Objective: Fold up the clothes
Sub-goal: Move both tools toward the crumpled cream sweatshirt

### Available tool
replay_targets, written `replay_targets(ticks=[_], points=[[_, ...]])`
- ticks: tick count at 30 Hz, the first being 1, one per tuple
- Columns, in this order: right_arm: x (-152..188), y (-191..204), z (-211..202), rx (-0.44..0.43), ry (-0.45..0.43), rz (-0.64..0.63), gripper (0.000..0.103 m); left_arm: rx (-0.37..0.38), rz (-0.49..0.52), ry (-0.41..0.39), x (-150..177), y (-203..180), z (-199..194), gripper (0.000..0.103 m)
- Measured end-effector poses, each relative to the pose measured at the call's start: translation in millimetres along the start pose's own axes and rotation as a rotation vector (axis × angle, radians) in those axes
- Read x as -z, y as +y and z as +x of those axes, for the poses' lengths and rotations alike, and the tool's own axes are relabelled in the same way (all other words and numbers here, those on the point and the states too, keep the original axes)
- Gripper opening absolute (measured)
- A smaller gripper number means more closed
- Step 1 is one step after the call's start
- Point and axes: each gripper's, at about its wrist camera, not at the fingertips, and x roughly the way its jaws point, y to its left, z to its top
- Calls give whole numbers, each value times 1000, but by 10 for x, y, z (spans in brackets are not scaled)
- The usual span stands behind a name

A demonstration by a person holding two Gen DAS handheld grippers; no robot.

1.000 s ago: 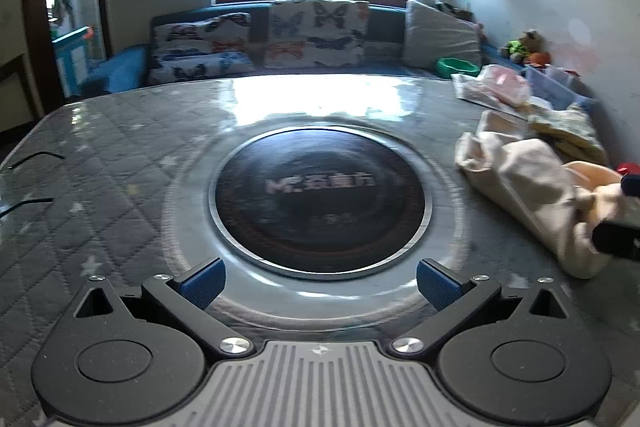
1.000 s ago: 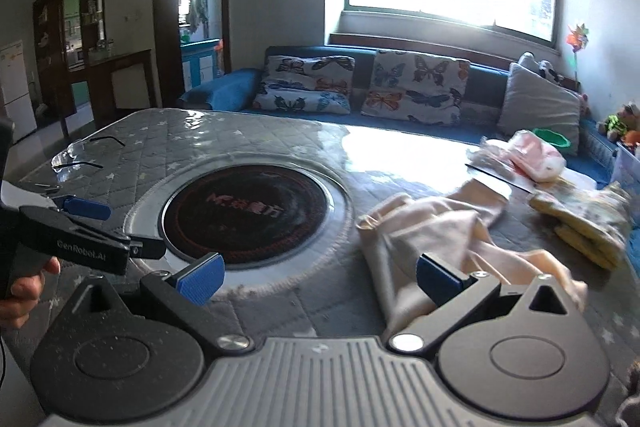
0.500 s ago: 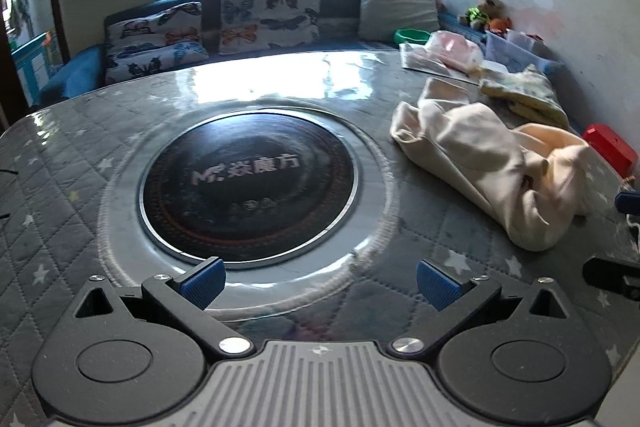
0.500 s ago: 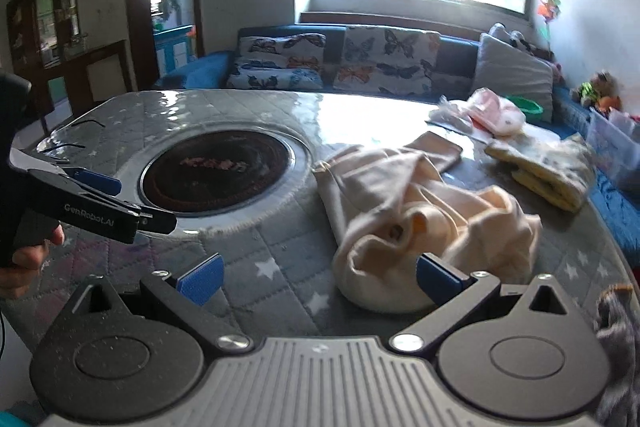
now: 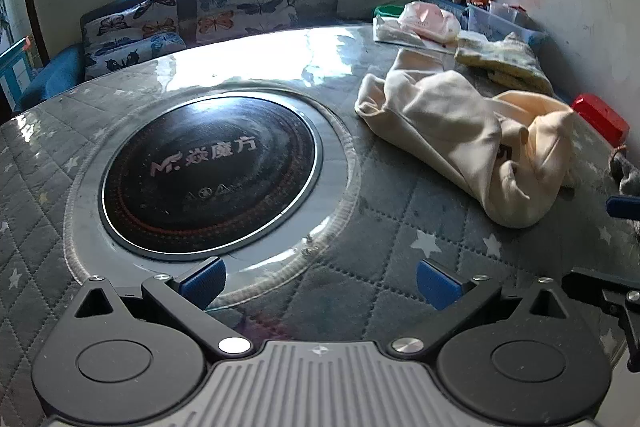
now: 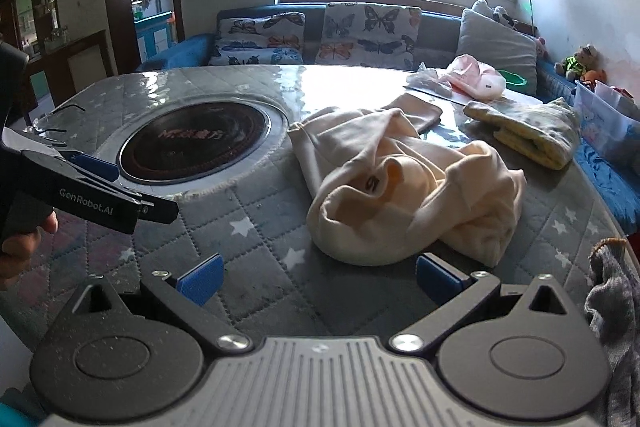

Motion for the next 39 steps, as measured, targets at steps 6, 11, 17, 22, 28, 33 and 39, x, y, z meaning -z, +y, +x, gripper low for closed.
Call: replay_targets(ticks=[6, 11, 17, 22, 28, 33, 39], points=[[11, -17, 53, -2, 0, -1, 103, -6, 11, 16, -13, -40, 46, 103], [-9, -29, 85, 1, -4, 1, 103, -14, 18, 31, -30, -70, 84, 103], [-37, -28, 109, 1, -14, -6, 103, -23, 29, 40, -74, -114, 129, 103], [-68, -45, 165, 2, -15, -9, 103, -30, 34, 43, -130, -142, 163, 103], [-106, -88, 231, 5, -7, -2, 98, -38, 41, 46, -204, -177, 210, 103], [-130, -124, 260, 11, -3, -4, 94, -52, 48, 57, -278, -204, 277, 103], [-195, -169, 291, 6, -11, 5, 86, -63, 56, 64, -328, -222, 338, 103]])
